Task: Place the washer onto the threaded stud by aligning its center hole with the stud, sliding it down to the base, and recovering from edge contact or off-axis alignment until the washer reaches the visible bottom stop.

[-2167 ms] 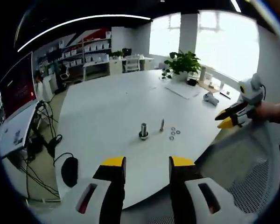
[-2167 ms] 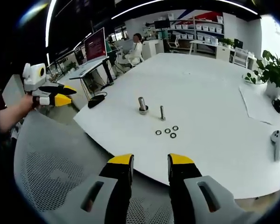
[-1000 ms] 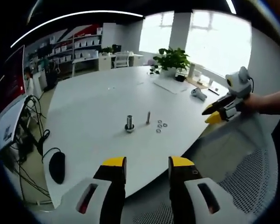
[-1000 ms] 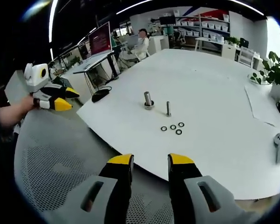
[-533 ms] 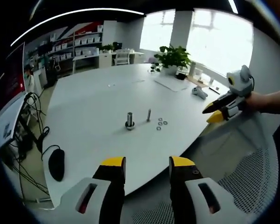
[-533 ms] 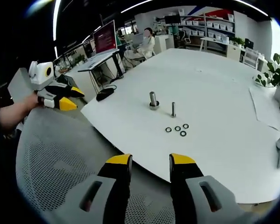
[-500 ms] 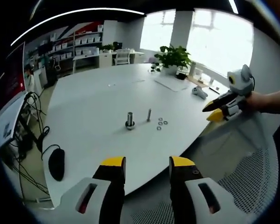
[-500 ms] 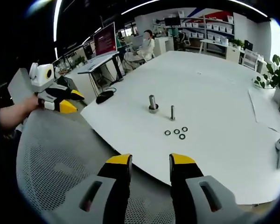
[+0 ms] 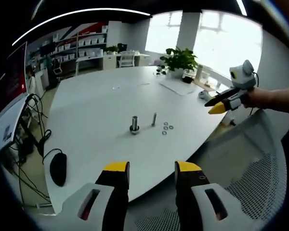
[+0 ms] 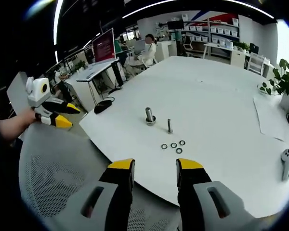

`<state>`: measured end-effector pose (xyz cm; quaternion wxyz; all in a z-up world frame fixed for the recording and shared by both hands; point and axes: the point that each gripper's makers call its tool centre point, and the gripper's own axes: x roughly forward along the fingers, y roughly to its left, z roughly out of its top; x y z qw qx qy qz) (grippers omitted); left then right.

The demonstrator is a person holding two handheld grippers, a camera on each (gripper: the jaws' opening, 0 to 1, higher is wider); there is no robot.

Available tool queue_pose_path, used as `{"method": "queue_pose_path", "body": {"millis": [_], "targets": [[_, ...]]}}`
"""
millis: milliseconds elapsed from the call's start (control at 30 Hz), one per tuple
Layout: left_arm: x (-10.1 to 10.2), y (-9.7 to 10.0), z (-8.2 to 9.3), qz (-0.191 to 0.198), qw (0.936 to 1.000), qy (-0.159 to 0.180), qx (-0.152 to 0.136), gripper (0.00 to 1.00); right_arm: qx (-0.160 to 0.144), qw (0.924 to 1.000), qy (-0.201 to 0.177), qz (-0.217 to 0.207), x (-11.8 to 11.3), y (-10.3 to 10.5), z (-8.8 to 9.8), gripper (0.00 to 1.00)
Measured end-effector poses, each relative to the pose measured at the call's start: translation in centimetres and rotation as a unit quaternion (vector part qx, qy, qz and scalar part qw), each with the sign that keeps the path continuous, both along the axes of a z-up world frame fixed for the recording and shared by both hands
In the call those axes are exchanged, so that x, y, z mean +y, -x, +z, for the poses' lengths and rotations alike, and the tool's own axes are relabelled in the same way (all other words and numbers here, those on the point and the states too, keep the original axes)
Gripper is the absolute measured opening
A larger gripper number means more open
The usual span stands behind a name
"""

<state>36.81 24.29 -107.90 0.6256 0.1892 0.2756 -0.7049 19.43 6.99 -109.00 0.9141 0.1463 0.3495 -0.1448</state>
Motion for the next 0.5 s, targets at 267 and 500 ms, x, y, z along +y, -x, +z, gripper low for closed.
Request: {"method": "queue_pose_path", "body": {"millis": [267,500], "targets": [[0.1,0.1,-0.3,-0.003,1.0000,-0.007,0.001,0.36,0.024,0.9997,0.003,0.008,-2.3,-1.0,-2.6,0.36],[0.2,0.3,-0.5,-0.003,0.9999,-0.014,0.008,0.36,0.052,0.9983,0.009,0.024,-4.1,-1.9,-5.6,0.36]]}}
